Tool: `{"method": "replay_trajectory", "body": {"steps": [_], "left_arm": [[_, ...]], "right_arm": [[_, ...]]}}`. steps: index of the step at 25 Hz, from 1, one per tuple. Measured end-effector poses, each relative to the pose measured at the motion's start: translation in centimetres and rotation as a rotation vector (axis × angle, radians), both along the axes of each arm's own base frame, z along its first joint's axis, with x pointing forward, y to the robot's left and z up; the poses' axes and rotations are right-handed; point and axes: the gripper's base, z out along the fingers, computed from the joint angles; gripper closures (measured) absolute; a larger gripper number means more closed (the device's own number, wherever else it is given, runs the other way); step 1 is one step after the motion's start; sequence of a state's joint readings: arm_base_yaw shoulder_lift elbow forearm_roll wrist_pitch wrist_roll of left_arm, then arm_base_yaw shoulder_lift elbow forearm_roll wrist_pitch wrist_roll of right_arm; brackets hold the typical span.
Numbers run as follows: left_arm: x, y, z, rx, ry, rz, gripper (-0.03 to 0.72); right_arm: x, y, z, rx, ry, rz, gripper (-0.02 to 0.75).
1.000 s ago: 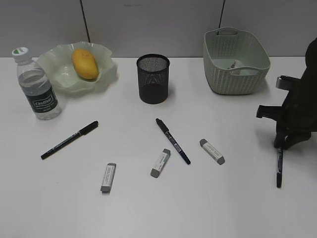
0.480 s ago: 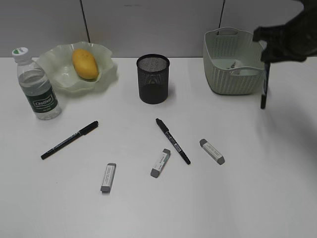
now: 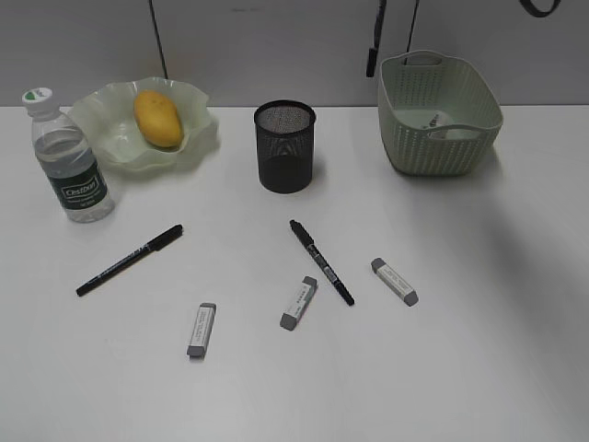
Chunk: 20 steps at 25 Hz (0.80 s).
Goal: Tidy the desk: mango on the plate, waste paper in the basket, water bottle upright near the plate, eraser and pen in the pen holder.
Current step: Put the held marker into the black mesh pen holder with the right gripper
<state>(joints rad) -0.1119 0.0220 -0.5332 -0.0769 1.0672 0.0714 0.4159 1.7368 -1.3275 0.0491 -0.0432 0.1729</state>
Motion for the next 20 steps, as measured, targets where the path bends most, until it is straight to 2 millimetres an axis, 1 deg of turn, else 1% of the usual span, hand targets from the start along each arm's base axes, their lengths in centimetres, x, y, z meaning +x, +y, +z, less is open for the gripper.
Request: {"method": "replay_trajectory", "body": {"steps": [4, 10, 15, 20], "left_arm": [[0.0, 0.0, 0.0, 0.000, 0.001, 0.000, 0.244], [0.0, 0.0, 0.0, 0.000, 0.001, 0.000, 0.244], [0.0, 0.0, 0.0, 0.000, 0.001, 0.000, 0.245], [0.0, 0.0, 0.0, 0.000, 0.001, 0.000, 0.245]], "right_arm": [[0.5, 1.9, -0.9, 0.029, -0.086, 0.034, 0.589], [1.6, 4.0, -4.2, 0.044, -0.126, 0.063, 0.589], [2.3, 5.4, -6.6, 0.062, -0.166, 0.079, 0.590], [3.6, 6.5, -9.3, 0.038, -0.156, 0.095, 0.590]]}}
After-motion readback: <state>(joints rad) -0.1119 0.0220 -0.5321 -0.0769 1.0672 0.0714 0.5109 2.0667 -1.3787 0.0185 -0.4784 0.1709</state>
